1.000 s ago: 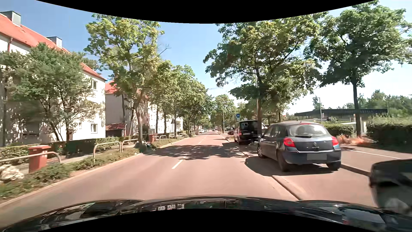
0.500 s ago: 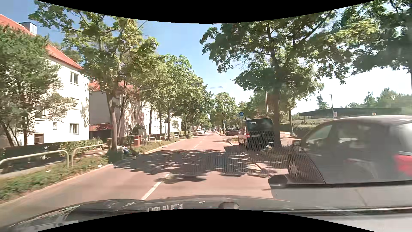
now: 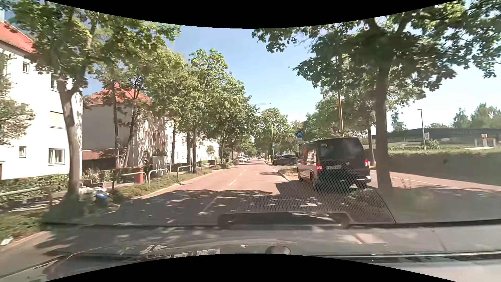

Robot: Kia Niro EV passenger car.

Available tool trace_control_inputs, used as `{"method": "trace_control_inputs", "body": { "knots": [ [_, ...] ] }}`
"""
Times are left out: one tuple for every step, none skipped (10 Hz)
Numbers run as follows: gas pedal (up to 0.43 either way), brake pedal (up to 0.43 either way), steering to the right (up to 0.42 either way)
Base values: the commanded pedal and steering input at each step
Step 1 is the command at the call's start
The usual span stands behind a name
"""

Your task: Follow the waypoints while adhering to traffic rules and regulations

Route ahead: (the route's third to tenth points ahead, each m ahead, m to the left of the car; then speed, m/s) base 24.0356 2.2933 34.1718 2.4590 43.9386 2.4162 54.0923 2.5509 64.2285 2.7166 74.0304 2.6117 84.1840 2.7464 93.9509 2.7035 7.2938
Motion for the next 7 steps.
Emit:
{"method": "trace_control_inputs", "body": {
  "knots": [
    [0.047,0.0,0.001],
    [0.047,0.0,0.0],
    [0.047,0.0,0.0],
    [0.047,0.0,-0.001],
    [0.047,0.0,-0.001],
    [0.059,0.0,-0.001],
    [0.059,0.0,0.0]
  ]
}}
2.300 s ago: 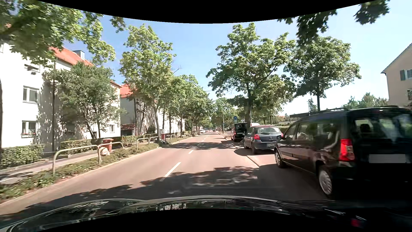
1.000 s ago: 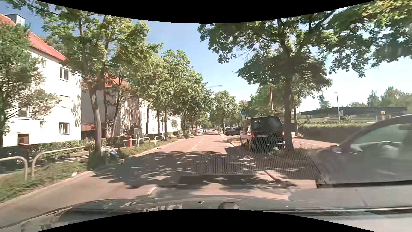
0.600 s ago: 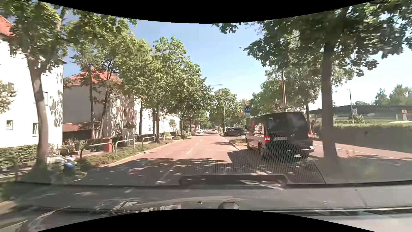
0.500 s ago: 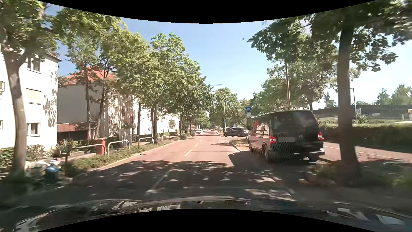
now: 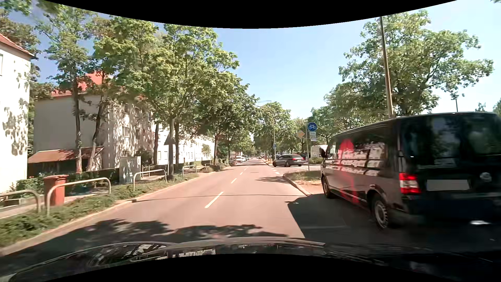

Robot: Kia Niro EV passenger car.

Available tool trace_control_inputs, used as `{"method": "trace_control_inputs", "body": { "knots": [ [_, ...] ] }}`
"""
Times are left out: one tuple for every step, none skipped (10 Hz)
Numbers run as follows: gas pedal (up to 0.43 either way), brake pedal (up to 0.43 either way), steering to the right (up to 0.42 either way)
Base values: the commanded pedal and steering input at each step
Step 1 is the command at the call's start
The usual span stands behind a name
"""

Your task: Follow the waypoints while adhering to traffic rules and regulations

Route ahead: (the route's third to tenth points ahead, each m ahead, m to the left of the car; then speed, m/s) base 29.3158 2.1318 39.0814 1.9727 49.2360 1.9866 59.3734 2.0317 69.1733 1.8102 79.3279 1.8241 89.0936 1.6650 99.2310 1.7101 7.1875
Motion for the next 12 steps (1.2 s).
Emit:
{"method": "trace_control_inputs", "body": {
  "knots": [
    [0.059,0.0,0.0],
    [0.059,0.0,-0.001],
    [0.059,0.0,-0.001],
    [0.059,0.0,-0.001],
    [0.059,0.0,0.0],
    [0.059,0.0,0.0],
    [0.059,0.0,-0.001],
    [0.059,0.0,0.0],
    [0.059,0.0,0.0],
    [0.059,0.0,0.0],
    [0.059,0.0,0.0],
    [0.059,0.0,-0.001]
  ]
}}
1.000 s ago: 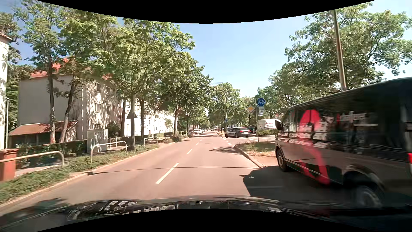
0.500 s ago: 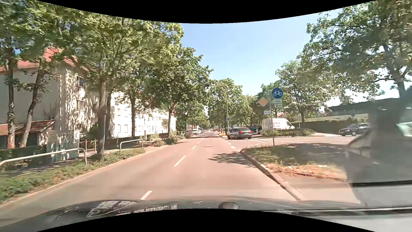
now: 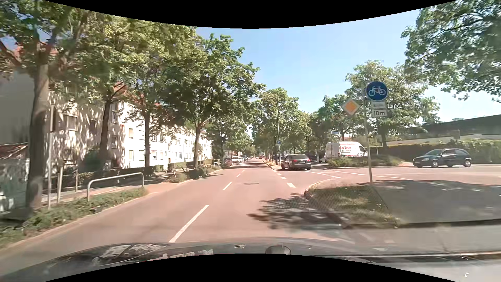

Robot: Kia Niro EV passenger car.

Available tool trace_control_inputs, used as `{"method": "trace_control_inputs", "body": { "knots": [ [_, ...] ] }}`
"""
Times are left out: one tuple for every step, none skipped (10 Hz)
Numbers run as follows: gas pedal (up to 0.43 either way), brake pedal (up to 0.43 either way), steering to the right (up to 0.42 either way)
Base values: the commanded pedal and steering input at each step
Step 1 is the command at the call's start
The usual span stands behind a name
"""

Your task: Follow the waypoints while adhering to traffic rules and regulations

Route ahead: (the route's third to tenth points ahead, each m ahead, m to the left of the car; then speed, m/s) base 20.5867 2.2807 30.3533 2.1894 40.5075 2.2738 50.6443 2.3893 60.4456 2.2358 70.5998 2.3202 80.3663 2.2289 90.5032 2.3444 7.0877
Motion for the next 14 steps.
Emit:
{"method": "trace_control_inputs", "body": {
  "knots": [
    [0.059,0.0,0.0],
    [0.067,0.0,-0.001],
    [0.067,0.0,-0.001],
    [0.067,0.0,-0.001],
    [0.067,0.0,-0.001],
    [0.067,0.0,-0.001],
    [0.067,0.0,-0.001],
    [0.067,0.0,-0.001],
    [0.067,0.0,-0.001],
    [0.067,0.0,-0.001],
    [0.067,0.0,-0.001],
    [0.067,0.0,-0.001],
    [0.079,0.0,-0.001],
    [0.079,0.0,0.001]
  ]
}}
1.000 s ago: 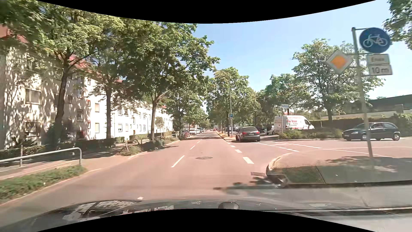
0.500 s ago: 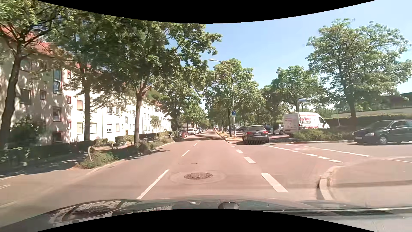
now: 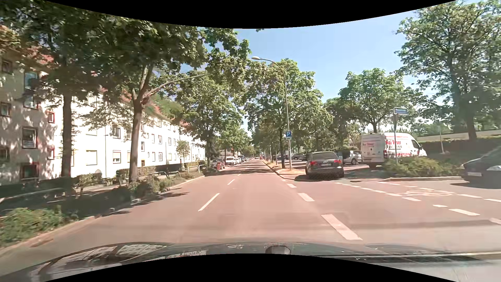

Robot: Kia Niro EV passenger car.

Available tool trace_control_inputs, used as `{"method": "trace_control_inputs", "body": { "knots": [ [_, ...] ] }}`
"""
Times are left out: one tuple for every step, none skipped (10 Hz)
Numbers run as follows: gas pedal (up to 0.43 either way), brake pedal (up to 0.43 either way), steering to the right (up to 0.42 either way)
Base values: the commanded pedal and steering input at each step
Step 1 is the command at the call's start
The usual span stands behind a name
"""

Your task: Follow the waypoints while adhering to traffic rules and regulations

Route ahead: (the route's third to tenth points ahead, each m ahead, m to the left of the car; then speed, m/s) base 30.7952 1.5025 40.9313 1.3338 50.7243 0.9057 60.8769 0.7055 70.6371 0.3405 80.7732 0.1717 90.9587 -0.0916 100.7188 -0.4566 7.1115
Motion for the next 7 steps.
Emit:
{"method": "trace_control_inputs", "body": {
  "knots": [
    [0.079,0.0,0.001],
    [0.079,0.0,0.0],
    [0.079,0.0,-0.001],
    [0.079,0.0,-0.001],
    [0.079,0.0,-0.001],
    [0.079,0.0,-0.001],
    [0.079,0.0,-0.002]
  ]
}}
